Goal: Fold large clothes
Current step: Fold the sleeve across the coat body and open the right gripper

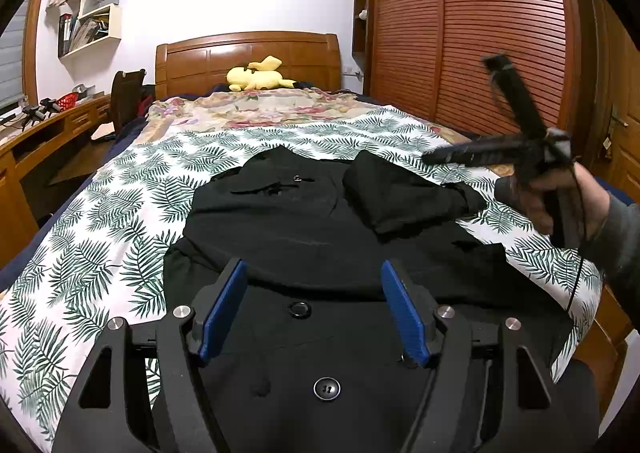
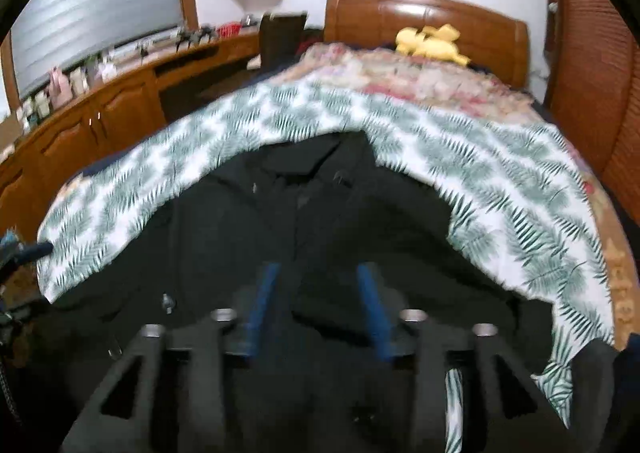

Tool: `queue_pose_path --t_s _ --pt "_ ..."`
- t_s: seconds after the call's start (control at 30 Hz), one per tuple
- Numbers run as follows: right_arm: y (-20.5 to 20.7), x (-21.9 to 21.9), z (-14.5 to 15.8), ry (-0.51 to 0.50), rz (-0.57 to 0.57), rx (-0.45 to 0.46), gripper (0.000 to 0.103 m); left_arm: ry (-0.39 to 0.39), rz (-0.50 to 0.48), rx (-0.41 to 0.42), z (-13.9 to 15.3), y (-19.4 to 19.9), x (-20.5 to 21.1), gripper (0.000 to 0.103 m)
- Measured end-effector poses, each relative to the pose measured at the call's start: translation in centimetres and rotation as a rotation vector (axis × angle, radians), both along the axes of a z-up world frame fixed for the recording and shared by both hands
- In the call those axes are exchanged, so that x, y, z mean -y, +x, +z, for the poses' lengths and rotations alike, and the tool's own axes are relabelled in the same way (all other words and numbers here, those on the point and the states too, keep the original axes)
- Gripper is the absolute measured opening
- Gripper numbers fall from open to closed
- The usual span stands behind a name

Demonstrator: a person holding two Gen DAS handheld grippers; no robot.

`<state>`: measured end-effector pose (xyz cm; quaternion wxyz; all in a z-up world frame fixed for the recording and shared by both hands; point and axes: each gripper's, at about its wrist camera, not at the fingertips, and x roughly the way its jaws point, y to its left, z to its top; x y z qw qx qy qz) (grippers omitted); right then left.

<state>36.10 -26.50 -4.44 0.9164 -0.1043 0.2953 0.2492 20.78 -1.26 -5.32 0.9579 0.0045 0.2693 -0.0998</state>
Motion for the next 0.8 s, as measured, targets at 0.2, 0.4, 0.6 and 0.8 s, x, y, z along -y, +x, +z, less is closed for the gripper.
queue_pose_path --t_s 0.2,0.4,0.6,0.8 --pt "1.7 2.3 0.1 -0.020 -0.147 0.041 0.061 -0.003 0.004 -0.001 -0.1 0.0 -0.3 0.071" --pt "6.7 5.5 -3.7 -0.041 -0.351 -0.031 0.061 -0.002 0.003 -0.003 -0.1 0.0 -0.4 0.071" --pt "10.7 10.6 -8.4 0.038 -0.538 -0.192 0.061 -0.017 -0.010 0.009 0.1 -0.1 -0.5 0.071" --pt "13.2 11.9 -10.4 0.036 -0.590 -0.253 0.061 -0.031 -0.017 0.015 0.1 -0.2 -0.5 0.071"
